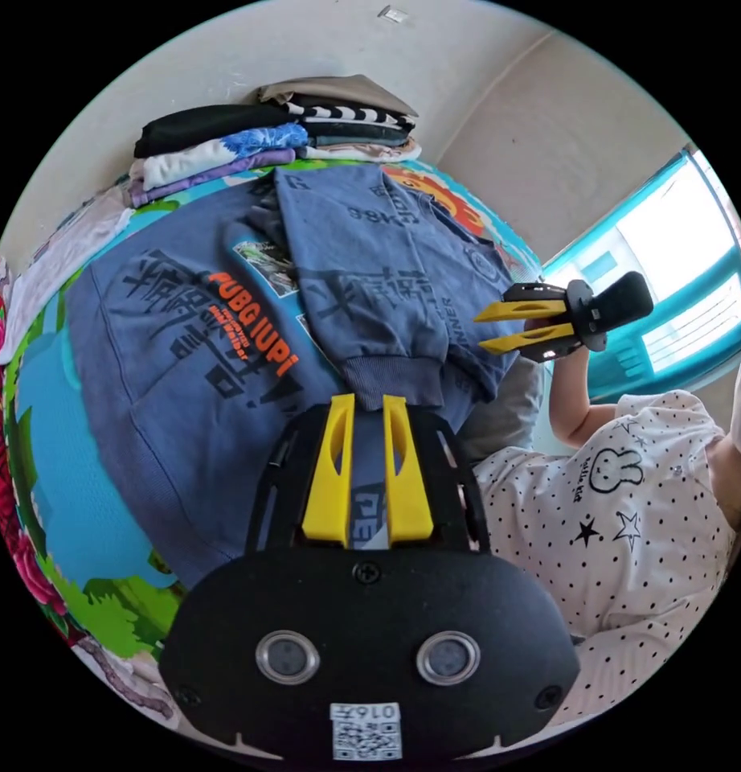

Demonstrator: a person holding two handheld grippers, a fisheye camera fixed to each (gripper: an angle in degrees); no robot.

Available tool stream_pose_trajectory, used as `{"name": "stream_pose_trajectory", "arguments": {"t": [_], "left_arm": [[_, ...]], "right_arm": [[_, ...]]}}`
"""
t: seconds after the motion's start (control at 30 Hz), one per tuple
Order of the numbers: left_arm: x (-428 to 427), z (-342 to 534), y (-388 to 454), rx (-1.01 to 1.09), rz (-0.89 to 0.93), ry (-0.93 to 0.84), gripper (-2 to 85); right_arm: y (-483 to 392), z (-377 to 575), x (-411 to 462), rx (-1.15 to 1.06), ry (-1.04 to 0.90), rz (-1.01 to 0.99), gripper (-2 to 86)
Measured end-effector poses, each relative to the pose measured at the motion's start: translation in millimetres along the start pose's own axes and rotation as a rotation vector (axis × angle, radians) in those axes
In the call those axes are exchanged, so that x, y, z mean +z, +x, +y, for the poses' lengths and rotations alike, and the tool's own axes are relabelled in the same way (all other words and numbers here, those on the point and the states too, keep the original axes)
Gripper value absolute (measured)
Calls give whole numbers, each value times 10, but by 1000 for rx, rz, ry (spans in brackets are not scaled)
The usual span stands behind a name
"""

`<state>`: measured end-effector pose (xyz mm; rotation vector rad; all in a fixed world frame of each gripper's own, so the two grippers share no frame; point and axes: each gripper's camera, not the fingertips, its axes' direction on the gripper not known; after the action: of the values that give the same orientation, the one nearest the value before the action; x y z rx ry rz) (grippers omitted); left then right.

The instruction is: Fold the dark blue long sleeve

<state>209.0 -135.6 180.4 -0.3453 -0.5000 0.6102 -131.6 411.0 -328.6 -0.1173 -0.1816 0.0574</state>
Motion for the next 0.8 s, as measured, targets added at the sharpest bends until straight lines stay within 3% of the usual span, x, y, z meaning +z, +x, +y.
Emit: {"name": "stream_pose_trajectory", "arguments": {"t": [0.1, 0.2, 0.27, 0.4, 0.57, 0.63, 0.8], "left_arm": [[-18, 82, 35, -2, -2, 63, 55], [175, 183, 37, -14, -66, -34, 50], [39, 345, 9, -37, -70, 40, 52], [-616, 1029, -265, -300, -277, 241, 51], [-1150, 2188, -566, -631, -330, 394, 73], [-1214, 2587, -631, -725, -304, 429, 81], [-1109, 3186, -808, -760, -31, 534, 93]], "right_arm": [[-2, -82, 79, 0, -24, 47, 61], [32, -183, 399, 36, -172, 47, 57], [78, -178, 524, 63, -220, 50, 49], [248, -111, 487, 101, -216, -9, 33], [480, -16, 483, 163, -161, -65, 20], [545, 6, 481, 175, -146, -79, 19], [689, 15, 478, 183, -126, -102, 17]]}}
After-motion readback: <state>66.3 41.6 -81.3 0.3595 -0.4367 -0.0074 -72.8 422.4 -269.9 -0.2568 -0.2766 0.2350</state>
